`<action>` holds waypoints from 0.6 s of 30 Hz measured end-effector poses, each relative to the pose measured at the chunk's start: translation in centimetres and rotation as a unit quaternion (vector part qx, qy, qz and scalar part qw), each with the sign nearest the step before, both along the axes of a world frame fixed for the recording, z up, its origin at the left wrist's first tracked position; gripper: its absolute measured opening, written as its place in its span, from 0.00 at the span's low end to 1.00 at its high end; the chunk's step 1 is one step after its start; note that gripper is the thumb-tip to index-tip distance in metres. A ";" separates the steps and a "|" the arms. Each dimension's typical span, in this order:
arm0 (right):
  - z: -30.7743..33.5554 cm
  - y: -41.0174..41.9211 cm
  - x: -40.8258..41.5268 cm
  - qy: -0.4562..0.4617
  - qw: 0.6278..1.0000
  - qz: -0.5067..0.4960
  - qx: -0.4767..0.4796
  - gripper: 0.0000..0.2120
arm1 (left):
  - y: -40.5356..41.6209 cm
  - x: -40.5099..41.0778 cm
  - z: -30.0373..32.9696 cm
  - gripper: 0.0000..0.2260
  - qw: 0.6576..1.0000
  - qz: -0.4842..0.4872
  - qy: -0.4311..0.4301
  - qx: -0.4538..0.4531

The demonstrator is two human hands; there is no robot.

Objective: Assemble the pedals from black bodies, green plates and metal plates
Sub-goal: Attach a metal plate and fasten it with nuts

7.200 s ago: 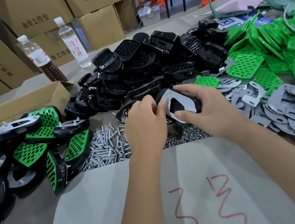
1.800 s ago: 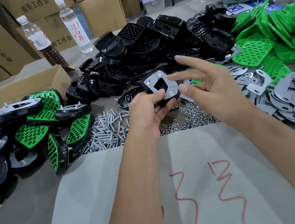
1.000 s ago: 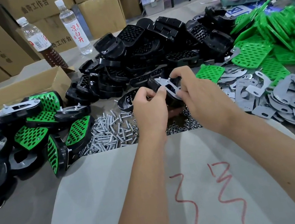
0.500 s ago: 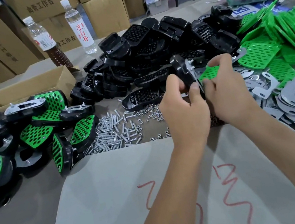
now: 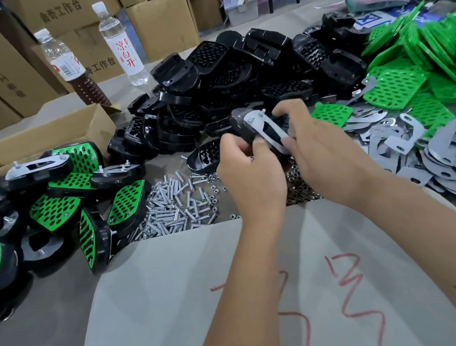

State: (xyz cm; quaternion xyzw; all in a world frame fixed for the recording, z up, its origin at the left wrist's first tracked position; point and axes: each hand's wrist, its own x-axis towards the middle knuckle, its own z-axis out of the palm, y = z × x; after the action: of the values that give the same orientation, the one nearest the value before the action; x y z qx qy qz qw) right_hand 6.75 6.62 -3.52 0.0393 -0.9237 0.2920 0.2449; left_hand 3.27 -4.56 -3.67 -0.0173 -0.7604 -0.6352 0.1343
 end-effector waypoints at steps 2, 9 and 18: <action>0.0 -0.3 0.1 -0.002 1.000 -0.005 0.029 0.19 | 0.0 0.0 0.0 0.12 1.000 0.004 -0.017 -0.004; 0.1 -0.8 0.3 -0.011 0.983 -0.096 -0.158 0.14 | 0.9 1.8 0.4 0.10 0.994 0.003 0.103 -0.043; 0.4 0.4 0.0 -0.021 0.974 -0.144 -0.174 0.14 | 1.3 1.8 0.4 0.12 0.991 -0.016 0.121 -0.044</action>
State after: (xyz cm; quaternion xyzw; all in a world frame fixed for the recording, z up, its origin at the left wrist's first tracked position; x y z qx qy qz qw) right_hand 6.77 7.01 -3.15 -0.1435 -0.8595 0.4107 0.2684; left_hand 5.05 -3.22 -3.31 -0.1127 -0.7652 -0.5965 0.2143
